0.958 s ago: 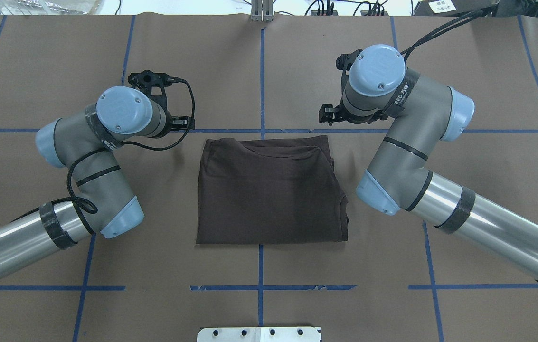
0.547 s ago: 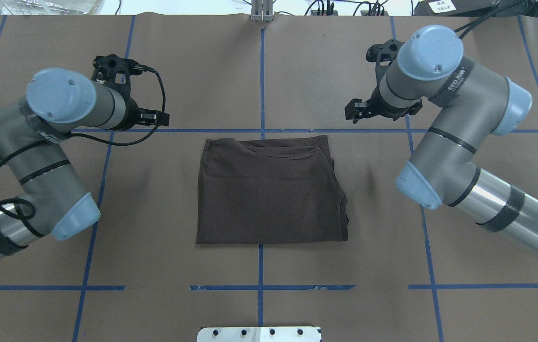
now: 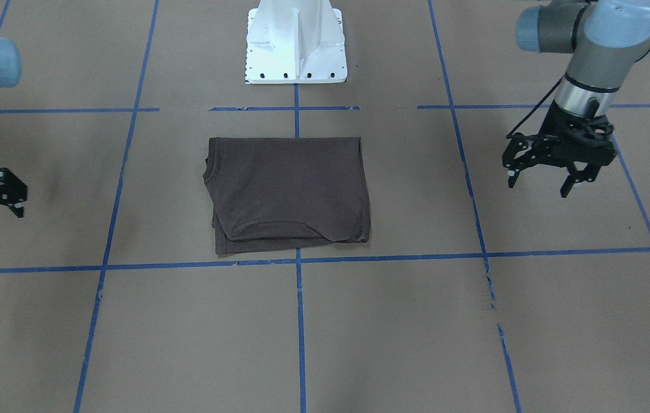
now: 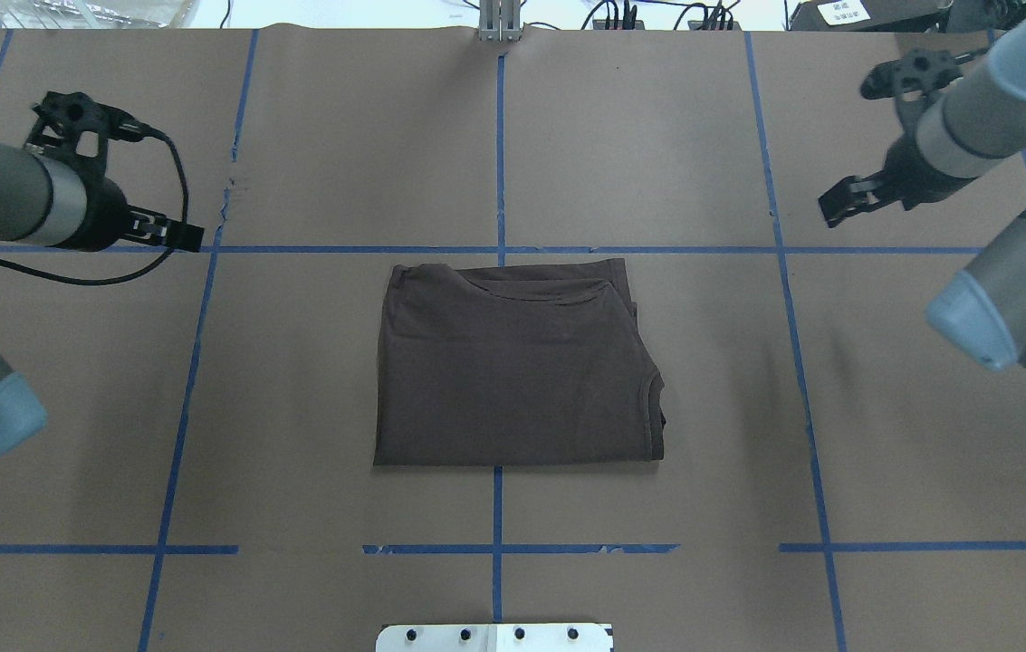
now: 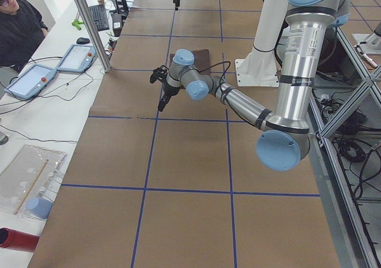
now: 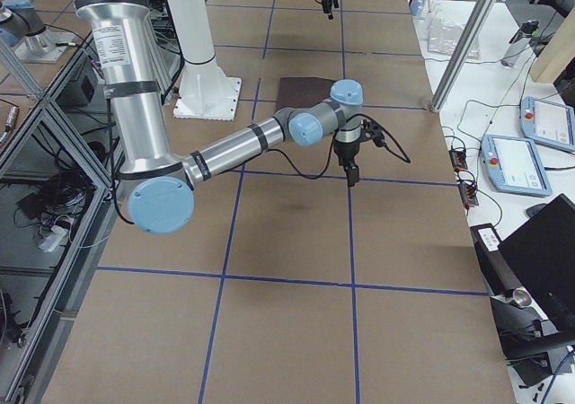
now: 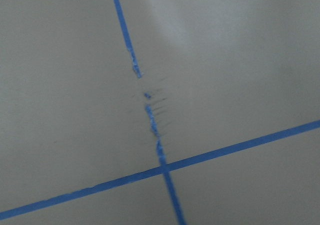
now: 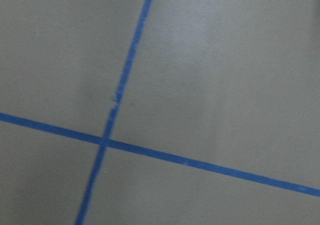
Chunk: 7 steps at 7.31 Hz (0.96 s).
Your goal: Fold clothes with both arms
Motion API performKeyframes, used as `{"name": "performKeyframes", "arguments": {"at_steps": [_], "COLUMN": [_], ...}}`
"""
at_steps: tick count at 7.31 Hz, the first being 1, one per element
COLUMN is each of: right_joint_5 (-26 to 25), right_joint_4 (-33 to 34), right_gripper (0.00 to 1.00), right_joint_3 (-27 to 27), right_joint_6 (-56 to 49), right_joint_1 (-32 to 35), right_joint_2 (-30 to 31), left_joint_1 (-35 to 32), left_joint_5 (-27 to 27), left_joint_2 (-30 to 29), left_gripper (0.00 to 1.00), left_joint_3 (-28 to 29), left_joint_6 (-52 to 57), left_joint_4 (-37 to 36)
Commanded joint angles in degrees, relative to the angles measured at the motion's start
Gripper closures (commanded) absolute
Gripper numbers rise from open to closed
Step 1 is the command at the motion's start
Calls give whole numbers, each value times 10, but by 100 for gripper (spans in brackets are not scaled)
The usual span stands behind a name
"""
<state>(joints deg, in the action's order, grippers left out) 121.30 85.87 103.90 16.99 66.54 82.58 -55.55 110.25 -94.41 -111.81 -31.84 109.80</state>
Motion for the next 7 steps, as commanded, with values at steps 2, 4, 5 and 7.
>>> {"name": "performKeyframes", "arguments": {"at_steps": [2,4,5,7], "right_joint_5": [36,113,133,132], "right_joint_4": [-1,5,26,30], "right_gripper": [0,0,0,0], "right_joint_3": [-10,-29,-21,-20], "right_joint_6": [-178,-180,-172,-171], "right_joint_1": [134,186,203,203], "right_joint_2": [132,161,173,181], "left_joint_1": [-125,-225,-235,-253], "left_joint_5": [146,213,265,306], "left_joint_2": [70,74,99,162], "left_gripper": [0,0,0,0], "left_joint_3": [43,107,116,122], "left_joint_6": [64,70,111,201], "left_joint_4": [-3,3,4,-11]}}
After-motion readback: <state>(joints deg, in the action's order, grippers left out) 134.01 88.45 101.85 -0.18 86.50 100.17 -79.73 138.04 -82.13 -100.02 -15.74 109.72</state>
